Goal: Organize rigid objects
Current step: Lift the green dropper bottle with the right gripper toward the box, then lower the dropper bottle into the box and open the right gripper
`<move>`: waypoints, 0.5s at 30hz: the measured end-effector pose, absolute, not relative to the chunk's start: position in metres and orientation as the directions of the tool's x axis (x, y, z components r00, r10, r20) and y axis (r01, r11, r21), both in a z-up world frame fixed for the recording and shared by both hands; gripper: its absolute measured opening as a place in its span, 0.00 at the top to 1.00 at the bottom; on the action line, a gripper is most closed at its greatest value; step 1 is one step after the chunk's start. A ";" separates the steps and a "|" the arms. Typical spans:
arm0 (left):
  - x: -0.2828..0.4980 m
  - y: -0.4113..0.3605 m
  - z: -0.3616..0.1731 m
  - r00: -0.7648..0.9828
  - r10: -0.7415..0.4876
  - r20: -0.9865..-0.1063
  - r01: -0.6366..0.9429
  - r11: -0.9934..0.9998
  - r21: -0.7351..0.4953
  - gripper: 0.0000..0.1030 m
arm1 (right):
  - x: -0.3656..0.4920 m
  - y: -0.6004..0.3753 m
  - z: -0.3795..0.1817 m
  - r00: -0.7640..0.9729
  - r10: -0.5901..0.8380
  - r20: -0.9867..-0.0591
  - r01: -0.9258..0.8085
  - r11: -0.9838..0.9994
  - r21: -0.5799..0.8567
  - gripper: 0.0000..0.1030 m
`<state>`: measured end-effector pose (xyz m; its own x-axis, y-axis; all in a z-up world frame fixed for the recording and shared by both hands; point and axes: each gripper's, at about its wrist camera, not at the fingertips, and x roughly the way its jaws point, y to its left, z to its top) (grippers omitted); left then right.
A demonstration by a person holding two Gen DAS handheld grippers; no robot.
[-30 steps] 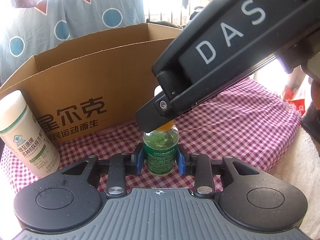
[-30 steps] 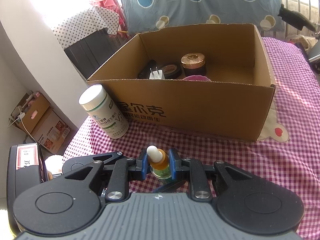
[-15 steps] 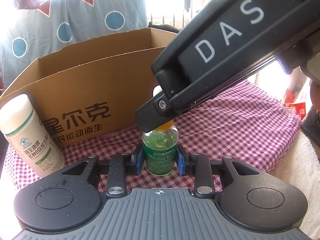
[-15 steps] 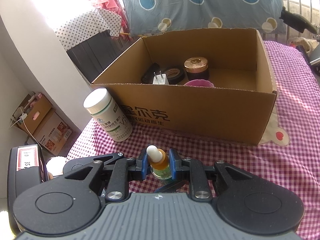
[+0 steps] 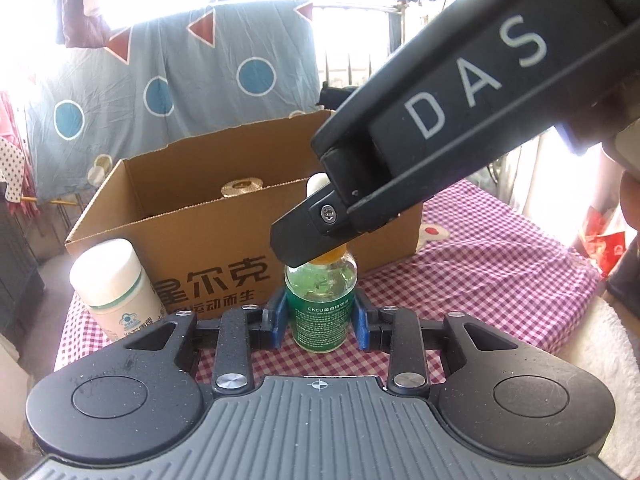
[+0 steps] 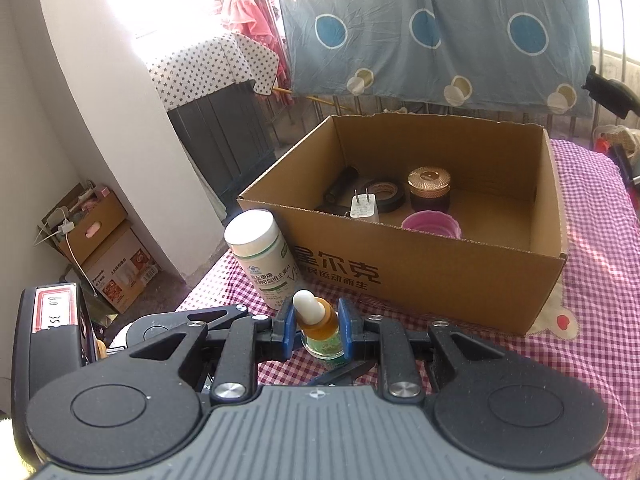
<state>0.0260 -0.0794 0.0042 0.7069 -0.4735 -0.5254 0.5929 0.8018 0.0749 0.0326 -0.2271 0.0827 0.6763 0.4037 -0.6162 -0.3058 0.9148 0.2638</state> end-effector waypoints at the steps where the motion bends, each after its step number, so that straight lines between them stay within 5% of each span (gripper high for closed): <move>1: 0.025 -0.077 0.011 0.718 -0.469 -0.514 0.585 0.807 0.080 0.69 | 0.032 -0.226 0.089 0.681 0.412 -0.606 -0.319 0.911 0.261 0.76; 15: 0.048 -0.077 0.091 0.765 -0.495 -0.412 0.565 0.822 0.063 0.69 | 0.050 -0.230 0.172 0.733 0.463 -0.498 -0.409 0.885 0.221 0.77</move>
